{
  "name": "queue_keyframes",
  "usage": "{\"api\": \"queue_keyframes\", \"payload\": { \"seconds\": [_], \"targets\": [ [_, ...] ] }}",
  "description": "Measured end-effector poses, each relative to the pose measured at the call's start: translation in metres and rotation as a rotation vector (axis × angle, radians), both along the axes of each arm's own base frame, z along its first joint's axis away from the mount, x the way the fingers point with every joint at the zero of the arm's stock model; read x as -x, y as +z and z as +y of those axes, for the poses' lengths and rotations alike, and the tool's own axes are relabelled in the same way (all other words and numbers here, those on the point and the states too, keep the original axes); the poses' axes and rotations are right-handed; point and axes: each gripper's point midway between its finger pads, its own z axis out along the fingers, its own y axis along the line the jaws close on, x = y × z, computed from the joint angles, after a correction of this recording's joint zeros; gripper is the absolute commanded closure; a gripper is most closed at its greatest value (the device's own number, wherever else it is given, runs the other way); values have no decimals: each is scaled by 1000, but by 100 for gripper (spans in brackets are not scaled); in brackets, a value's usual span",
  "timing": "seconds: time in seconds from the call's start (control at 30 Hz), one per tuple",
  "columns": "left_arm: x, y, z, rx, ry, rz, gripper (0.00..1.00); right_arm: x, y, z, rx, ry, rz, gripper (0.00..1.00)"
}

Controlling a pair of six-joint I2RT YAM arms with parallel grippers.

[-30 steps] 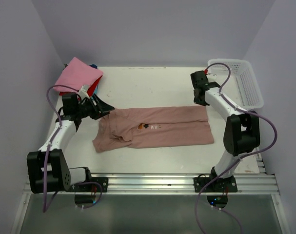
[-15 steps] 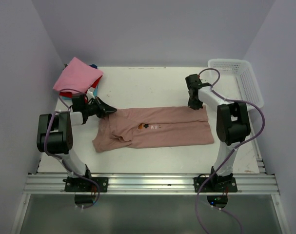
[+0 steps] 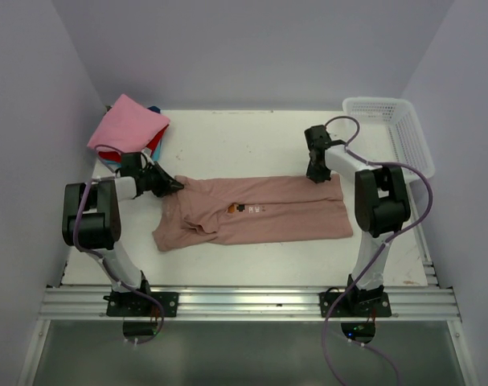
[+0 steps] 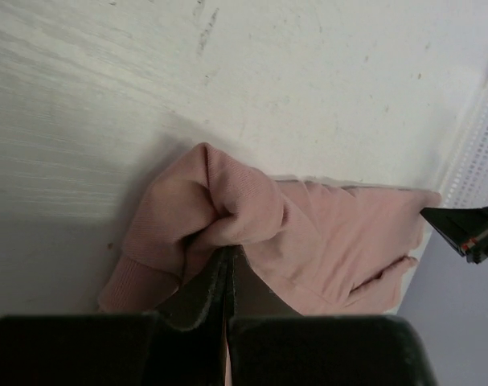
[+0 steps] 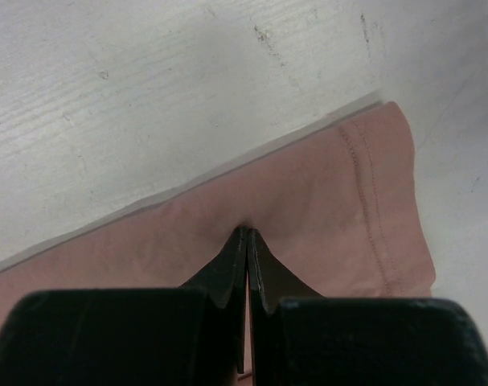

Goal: Fold and stack the t-shirts
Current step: Fold the tshirt

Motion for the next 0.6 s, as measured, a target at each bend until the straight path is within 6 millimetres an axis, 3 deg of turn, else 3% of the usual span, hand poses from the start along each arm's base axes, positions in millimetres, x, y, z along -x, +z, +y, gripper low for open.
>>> {"api": "queue_keyframes", "payload": {
  "seconds": [0.2,0.6],
  "targets": [
    [-6,-8,16,-104,41,41,100,6,-9,2,-13,8,15,100],
    [-8,-12,20,-135,52,67,100,8,-12,4,-12,17,19,100]
  ]
}}
